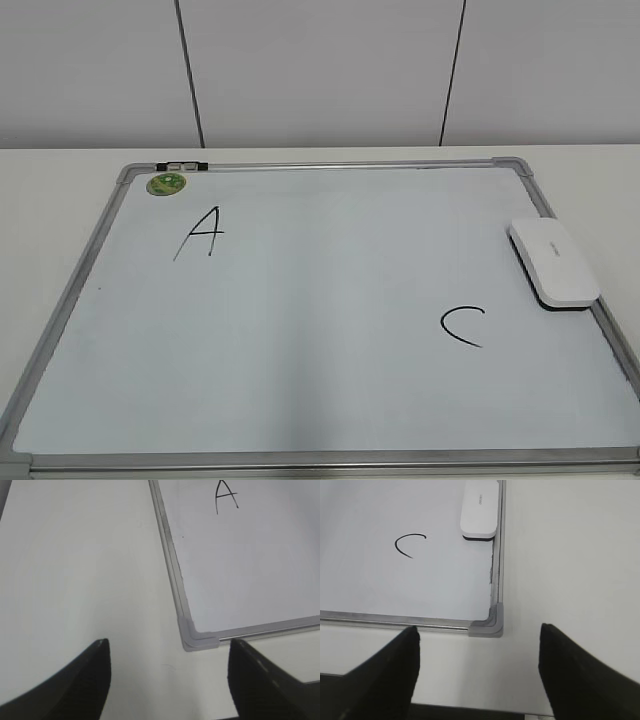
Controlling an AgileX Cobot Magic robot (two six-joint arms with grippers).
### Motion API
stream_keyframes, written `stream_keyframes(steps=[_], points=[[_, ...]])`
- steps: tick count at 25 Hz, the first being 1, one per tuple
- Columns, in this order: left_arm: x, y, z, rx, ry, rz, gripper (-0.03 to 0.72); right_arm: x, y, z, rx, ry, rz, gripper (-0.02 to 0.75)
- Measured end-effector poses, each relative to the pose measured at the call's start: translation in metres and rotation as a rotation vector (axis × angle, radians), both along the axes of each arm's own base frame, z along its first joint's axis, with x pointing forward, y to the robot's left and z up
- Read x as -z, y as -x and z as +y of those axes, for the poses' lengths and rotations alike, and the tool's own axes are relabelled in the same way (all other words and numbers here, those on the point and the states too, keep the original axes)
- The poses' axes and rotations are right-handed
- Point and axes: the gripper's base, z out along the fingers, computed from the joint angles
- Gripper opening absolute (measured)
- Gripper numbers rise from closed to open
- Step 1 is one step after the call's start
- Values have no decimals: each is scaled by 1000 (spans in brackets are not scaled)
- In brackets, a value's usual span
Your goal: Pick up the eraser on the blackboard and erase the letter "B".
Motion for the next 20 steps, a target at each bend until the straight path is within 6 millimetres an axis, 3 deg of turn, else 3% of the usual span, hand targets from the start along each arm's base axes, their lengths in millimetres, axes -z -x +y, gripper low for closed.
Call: stream_keyframes(steps=[7,20], points=[[0,15,2,-75,10,-94,518,0,4,0,38,-1,-28,566],[0,16,1,-132,8,-100,503,0,16,0,38,-2,-107,565]])
